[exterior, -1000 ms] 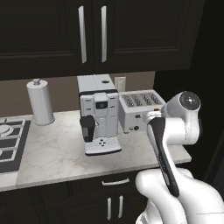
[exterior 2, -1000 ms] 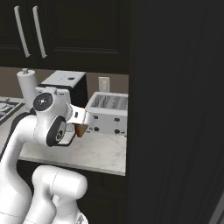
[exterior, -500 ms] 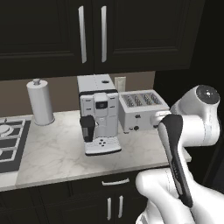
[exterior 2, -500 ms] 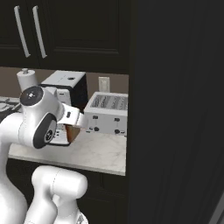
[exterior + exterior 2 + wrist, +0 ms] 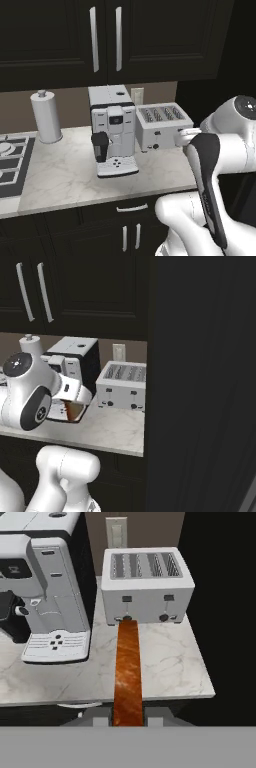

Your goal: Start the toaster. Once the lever pops up, take the bread to the plate on the dining counter.

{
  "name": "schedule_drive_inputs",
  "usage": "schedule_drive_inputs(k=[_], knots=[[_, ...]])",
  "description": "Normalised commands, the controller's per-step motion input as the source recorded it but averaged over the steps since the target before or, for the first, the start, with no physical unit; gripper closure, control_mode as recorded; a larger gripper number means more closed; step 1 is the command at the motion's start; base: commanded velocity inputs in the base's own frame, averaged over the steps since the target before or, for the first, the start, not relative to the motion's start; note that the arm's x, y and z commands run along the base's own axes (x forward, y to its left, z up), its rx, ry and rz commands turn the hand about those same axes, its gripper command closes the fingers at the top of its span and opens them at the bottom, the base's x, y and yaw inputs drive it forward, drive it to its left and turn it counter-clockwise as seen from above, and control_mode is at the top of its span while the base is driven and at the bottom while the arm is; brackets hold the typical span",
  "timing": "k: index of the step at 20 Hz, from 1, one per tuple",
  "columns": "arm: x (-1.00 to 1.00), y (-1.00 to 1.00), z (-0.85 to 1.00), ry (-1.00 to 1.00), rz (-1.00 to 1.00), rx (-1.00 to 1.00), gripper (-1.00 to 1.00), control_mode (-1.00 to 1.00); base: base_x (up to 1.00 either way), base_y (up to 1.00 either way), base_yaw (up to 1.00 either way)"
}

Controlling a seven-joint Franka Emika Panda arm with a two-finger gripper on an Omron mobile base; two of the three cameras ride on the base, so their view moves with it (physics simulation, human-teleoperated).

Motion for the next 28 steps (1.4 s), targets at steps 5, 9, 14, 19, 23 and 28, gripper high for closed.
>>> schedule_drive_inputs(k=[5,9,14,19,23,28], knots=[[-0.47,0.12,0.08,0.0,0.0,0.0,1.0,-1.0,0.0,0.0,0.0],[-0.33,0.05,0.01,0.0,0.0,0.0,1.0,-1.0,0.0,0.0,0.0],[-0.31,0.01,0.0,0.0,0.0,0.0,1.0,-1.0,0.0,0.0,0.0],[-0.07,0.0,0.0,0.0,0.0,0.0,1.0,1.0,-0.5,0.11,0.09],[0.0,0.0,0.0,0.0,0.0,0.0,1.0,1.0,-0.97,0.56,0.42],[0.0,0.0,0.0,0.0,0.0,0.0,1.0,1.0,-0.65,0.76,0.8]])
